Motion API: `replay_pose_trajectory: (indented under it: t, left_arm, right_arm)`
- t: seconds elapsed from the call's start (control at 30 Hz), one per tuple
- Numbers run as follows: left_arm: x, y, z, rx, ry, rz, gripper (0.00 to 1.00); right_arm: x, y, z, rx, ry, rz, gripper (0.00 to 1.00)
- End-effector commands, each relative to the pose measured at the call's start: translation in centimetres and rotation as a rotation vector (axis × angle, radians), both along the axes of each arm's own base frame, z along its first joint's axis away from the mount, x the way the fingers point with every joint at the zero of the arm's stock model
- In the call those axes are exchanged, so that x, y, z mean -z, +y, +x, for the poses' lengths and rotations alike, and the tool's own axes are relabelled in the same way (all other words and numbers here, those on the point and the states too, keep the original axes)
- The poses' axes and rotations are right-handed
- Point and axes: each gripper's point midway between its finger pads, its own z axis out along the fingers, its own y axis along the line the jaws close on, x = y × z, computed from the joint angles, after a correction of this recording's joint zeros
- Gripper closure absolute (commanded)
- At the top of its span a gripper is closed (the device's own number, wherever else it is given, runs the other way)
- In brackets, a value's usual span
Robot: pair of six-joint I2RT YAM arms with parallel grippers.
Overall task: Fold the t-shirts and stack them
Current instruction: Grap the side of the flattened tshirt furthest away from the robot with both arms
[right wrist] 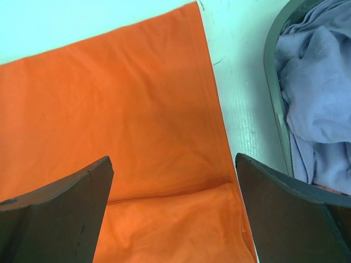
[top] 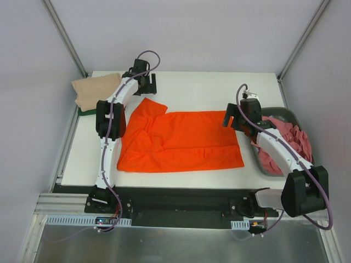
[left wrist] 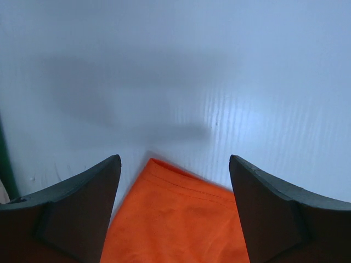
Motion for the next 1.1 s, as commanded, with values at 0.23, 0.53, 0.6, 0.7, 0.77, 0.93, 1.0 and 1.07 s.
replay_pose_trajectory:
  t: [0.23,0.53,0.6,0.7,0.77,0.93,1.0,1.07]
  left_arm:
    - [3.2,0.7,-2.3,0.019,0.141,0.054,0.43]
    - [2.1,1.3,-3.5,0.039,0.16,0.084,0.47]
    - [2.0,0.7,-3.7,0.057,0.167,0.06,0.47]
    - [2.4,-0.5,-4.2,0.102,0.186,0.013,0.52]
    - [2.8,-0.8,-4.5,0.123,0.199,0.002,0.6]
    - [2.8,-0.4,-4.7,0.113,0.206,0.019,0.95]
    - [2.2,-0.4,-4.6,0.111,0.193,0.02,1.0]
    - [1.6,-0.2,-4.6,0.111,0.182,0.029,1.0]
  right_arm:
    - [0.6,-0.2,0.5,0.005,0.03,-0.02,0.04]
    - [0.7,-0.6,-0.5,0.025,0.024,-0.018,0.04]
    - [0.7,-0.8,-0.6,0.028,0.018,-0.022,0.04]
    - [0.6,-1.1,-0.6,0.036,0.017,-0.033,0.04]
    - [0.7,-1.2,-0.6,0.043,0.028,-0.038,0.04]
    - [0.8,-0.9,0.3,0.049,0.046,-0.034,0.04]
    - [0.8,-0.8,1.1,0.055,0.055,-0.041,0.04]
    - [0.7,-0.5,2.2,0.056,0.068,-0.045,0.04]
